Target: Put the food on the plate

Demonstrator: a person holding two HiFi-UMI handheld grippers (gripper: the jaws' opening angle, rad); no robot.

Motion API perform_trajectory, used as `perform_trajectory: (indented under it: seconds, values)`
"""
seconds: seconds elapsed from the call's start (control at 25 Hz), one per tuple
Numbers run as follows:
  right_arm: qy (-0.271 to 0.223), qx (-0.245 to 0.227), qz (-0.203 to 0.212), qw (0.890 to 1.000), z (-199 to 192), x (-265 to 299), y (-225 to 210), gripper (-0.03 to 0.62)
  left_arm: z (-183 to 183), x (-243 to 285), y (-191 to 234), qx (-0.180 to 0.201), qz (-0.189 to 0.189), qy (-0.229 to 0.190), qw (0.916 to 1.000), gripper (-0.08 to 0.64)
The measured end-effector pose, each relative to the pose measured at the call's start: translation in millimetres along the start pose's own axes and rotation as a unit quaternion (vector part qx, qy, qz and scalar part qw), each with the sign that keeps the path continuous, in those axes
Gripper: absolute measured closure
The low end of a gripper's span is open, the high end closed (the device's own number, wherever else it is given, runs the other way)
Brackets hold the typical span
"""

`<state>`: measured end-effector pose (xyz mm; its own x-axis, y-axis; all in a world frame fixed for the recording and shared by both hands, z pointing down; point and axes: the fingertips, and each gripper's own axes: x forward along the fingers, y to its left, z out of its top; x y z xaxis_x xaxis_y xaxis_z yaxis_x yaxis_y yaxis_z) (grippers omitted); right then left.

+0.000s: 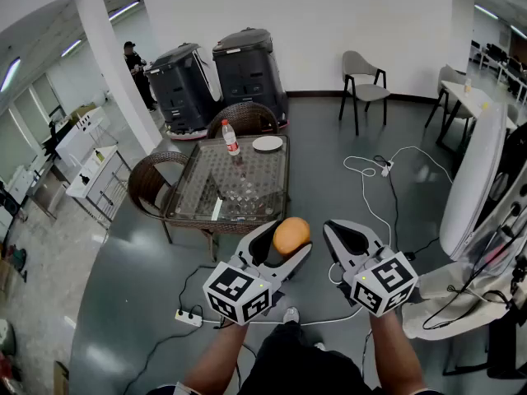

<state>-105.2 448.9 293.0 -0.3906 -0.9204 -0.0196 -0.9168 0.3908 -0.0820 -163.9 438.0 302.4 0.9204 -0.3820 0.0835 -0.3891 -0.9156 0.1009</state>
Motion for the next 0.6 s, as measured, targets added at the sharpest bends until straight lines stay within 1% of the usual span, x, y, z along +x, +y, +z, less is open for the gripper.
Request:
perform_trajectory:
  seconds: [0.16,0.32,0.6]
  values:
    - [-0.001,0.002,-0.004,1.0,-7.0,-4.9,2.0,0.589,-6.6,-2.9,-4.4,0.001,-0.001,-0.001,1.0,0.238]
    - [-0.003,0.016,-0.005,1.0,-3.3,-7.8,-5.9,0.589,-3.5,2.2,-6.6,0.001,0.0,0.001,1.0,0.237]
    - [-0.001,0.017,-0.002,1.0,-4.5,-12.4,-14.1,0.589,-4.0,11.0,-10.7,0.003,0.001,0.005,1.0,0.237]
